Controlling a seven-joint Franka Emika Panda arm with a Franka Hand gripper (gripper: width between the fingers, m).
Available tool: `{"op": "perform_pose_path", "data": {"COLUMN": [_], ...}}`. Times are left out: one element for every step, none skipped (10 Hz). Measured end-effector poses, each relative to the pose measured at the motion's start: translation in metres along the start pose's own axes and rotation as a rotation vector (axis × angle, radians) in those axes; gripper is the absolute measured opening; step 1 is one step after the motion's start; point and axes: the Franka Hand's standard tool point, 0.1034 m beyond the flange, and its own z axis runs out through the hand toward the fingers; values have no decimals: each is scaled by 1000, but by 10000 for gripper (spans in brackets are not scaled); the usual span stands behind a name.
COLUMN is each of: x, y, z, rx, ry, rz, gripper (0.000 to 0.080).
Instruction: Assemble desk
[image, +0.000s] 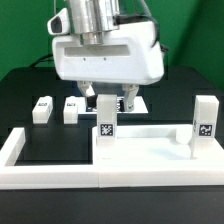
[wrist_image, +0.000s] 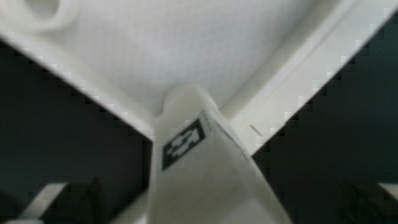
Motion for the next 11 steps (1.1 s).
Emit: {"op": "perform_pose_path", "data": {"x": [0,1,0,0,0,1,1,2,1,1,1], "y": [1,3,3,3,3,5,5,5,6,7,8], "z": [2,3,3,3,3,3,3,3,4,4,4], "rx": [-7,-9,-9,-8,-8,-9,-10,-10,-14,-10,3], "ry": [3,2,2,2,2,3,3,9,16,15,6], "rz": [-147,-187,-186,-163,-163,-107,-14,85,238,410,579], "gripper": [648,610,610,471,299,299,291,291,291,291,291]}}
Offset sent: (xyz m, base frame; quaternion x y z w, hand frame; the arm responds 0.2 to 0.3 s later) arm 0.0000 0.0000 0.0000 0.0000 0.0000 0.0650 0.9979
